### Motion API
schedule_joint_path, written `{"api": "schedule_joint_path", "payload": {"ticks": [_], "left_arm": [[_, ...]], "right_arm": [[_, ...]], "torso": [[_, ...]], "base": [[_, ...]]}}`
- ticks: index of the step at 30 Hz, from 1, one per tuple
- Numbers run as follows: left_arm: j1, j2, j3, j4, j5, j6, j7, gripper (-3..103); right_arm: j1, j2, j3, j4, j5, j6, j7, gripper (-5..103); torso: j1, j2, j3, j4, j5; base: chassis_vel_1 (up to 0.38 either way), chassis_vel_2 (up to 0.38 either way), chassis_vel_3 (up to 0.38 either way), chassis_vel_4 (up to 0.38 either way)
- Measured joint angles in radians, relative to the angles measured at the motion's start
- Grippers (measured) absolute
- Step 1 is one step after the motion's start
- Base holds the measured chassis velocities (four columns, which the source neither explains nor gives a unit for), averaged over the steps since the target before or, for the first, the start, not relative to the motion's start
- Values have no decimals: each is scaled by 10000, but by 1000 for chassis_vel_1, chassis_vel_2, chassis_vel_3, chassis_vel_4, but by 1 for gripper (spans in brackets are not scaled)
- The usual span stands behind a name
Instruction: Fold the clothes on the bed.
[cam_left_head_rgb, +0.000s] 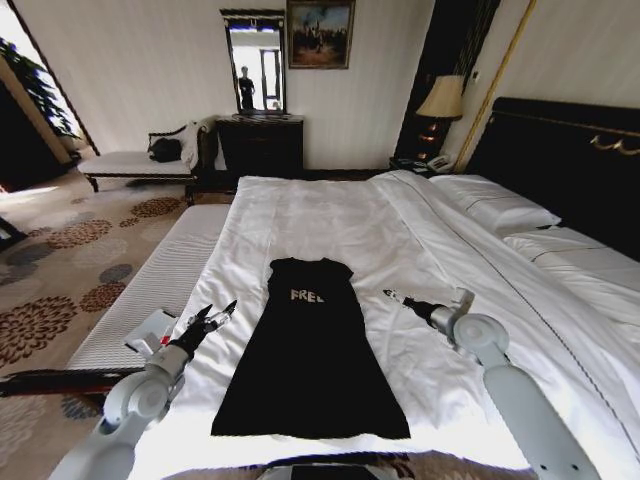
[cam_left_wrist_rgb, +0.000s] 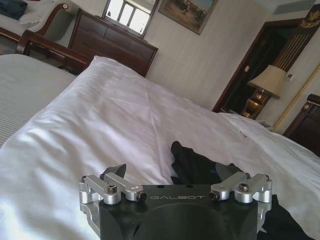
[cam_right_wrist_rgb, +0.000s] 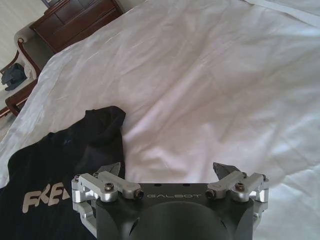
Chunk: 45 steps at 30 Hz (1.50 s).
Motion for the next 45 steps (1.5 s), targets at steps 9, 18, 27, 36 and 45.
{"api": "schedule_joint_path", "payload": {"ticks": [9,18,27,36,45], "left_arm": [[-3270,-160,2073,2512,775,-30,5,100],[-4966,-601,3850,4601,1595,-246,5,97],[-5531,-934,4736,5265,2550,-320,5,85],[-5971,-1248,5167,5977,2666,-357,3,64],[-6462,-1553,5465,6681,2664,-373,3,63]], "right_arm": [[-1498,143,1184,699,-227,-76,-286,100],[-1823,202,1558,860,-237,-87,-306,100],[-1721,263,1429,580,-334,-106,-319,100],[-1577,254,1220,336,-391,-111,-342,100],[-1512,213,1170,185,-367,-118,-361,100]], "torso": [[0,0,0,-6,0],[1,-1,1,-3,-3],[1,0,1,-2,-1],[1,1,1,-5,-1],[1,2,1,-6,-2]], "base": [[0,0,0,0],[0,0,0,0],[0,0,0,0],[0,0,0,0],[0,0,0,0]]}}
